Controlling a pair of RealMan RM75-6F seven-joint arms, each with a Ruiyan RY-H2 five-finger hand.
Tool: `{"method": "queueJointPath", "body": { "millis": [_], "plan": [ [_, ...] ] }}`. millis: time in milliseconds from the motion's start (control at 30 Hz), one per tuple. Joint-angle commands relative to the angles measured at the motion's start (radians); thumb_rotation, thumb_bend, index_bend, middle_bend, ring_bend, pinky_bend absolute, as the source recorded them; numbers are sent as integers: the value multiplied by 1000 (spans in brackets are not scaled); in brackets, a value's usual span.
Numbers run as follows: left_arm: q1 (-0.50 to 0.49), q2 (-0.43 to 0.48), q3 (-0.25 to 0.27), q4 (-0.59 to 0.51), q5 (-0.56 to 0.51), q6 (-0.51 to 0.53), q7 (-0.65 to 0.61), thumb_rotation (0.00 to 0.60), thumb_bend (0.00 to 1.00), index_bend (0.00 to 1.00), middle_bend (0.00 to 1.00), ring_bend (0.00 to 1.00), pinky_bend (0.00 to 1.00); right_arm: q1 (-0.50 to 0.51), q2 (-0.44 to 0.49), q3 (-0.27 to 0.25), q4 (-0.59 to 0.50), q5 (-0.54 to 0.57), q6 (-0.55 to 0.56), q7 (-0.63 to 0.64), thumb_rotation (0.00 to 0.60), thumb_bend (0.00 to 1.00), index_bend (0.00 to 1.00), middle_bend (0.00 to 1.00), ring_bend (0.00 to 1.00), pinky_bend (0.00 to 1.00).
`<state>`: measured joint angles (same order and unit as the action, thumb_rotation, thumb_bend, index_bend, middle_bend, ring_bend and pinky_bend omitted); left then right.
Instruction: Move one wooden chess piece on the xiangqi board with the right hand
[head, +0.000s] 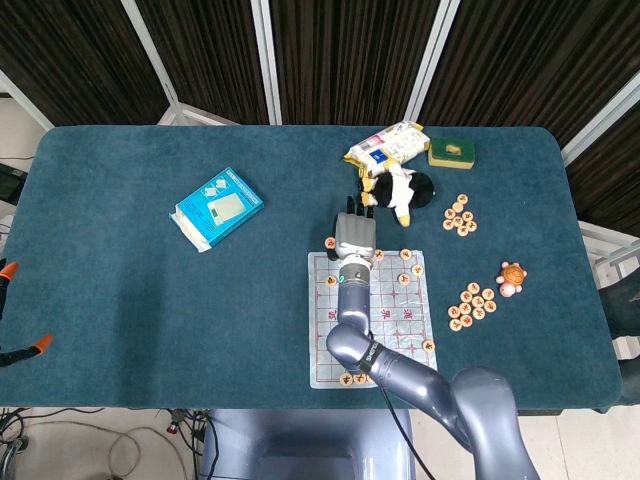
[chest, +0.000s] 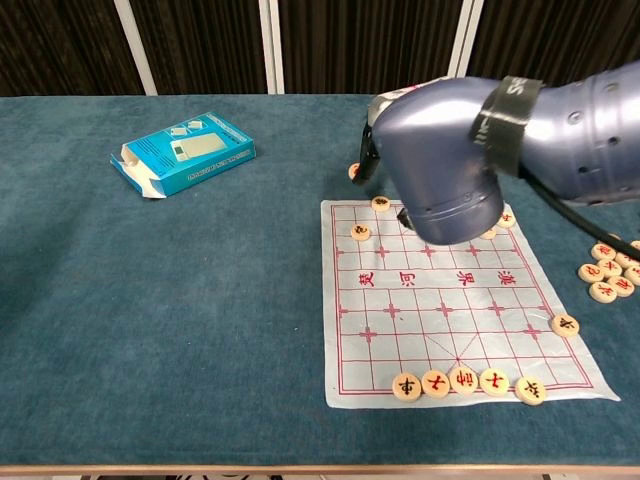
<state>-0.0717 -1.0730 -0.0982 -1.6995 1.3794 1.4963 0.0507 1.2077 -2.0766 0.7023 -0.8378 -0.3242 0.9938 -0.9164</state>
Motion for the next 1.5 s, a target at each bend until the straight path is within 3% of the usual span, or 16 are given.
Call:
{"method": "queueJointPath", "body": {
  "millis": [33,233,500,867,1500],
  "plan": [
    [2,0,0,-2,2,5,3,600,8,7,0,0,37,-51,65,-18,-95,7,35,-17,600,345,539,0,0,0],
    [6,-7,7,-10,13,13,27,600,8,9,0,0,37,-119,170,-34,-223,65,49,-52,600,345,539,0,0,0],
    [5,-13,10,-12,16,13,43,600,8,9,0,0,37,-142,233,-66,-280,114,58,-72,600,345,539,0,0,0],
    [5,-15,9,-12,16,14,50,600,8,10,0,0,37,-135,255,-102,-262,201,27,-93,600,345,539,0,0,0],
    [4,-12,11,-21,6,4,63,600,8,11,0,0,37,-131,220,-149,-157,210,-17,-31,600,345,539,0,0,0]
  ]
}}
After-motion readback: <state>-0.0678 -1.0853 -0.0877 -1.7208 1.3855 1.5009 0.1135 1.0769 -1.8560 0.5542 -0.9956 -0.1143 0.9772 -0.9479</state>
